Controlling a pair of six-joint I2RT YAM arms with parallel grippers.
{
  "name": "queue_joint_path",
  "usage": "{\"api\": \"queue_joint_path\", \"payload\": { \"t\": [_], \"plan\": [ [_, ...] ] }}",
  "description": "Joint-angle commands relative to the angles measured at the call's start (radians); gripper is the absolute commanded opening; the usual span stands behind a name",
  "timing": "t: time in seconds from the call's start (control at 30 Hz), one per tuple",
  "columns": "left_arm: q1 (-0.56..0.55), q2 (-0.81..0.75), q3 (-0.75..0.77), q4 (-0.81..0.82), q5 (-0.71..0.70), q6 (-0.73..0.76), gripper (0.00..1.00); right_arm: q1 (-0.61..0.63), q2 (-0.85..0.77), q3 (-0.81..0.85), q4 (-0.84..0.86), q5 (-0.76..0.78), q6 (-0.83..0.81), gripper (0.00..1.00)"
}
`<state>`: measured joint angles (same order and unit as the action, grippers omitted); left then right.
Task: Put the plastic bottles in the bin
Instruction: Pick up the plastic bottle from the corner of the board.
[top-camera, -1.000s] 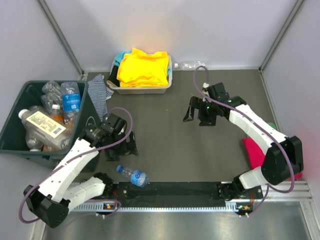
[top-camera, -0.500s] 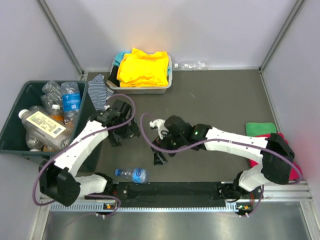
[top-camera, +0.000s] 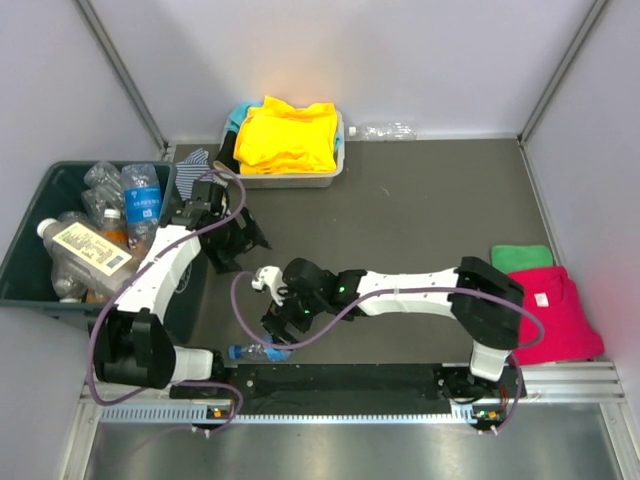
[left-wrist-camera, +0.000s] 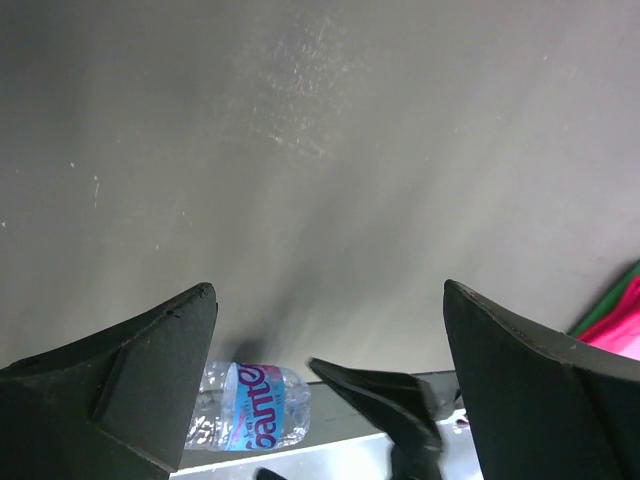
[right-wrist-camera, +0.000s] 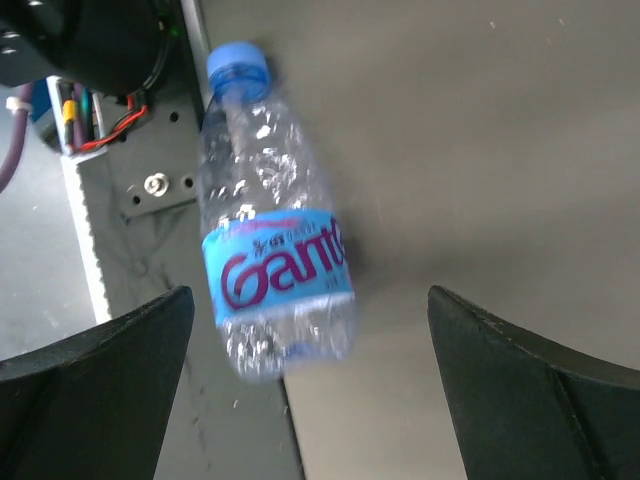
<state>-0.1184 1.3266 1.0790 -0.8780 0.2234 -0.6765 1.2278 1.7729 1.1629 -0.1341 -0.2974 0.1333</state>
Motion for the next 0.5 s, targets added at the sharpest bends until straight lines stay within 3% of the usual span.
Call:
{"api": "queue_joint_path", "payload": {
  "t": [0.0,0.2,0.33,0.47],
  "plan": [
    [0.052,-0.004,0.021,0.047,0.088,0.045,0.99,0.029,0.054,0.092,0.057,-0.016,-0.061,0.99],
    [0.095,-0.003,0.018,0.048,0.148,0.080,0.99,0.062,0.083,0.086,0.011,-0.035,-0.087,0.96],
    [0.105,0.002,0.016,0.053,0.166,0.100,0.99,0.068,0.108,0.072,-0.002,-0.026,-0.083,0.86],
    [0.111,0.016,0.027,0.036,0.191,0.129,0.99,0.068,0.128,0.077,-0.006,0.023,-0.074,0.82]
  ]
}}
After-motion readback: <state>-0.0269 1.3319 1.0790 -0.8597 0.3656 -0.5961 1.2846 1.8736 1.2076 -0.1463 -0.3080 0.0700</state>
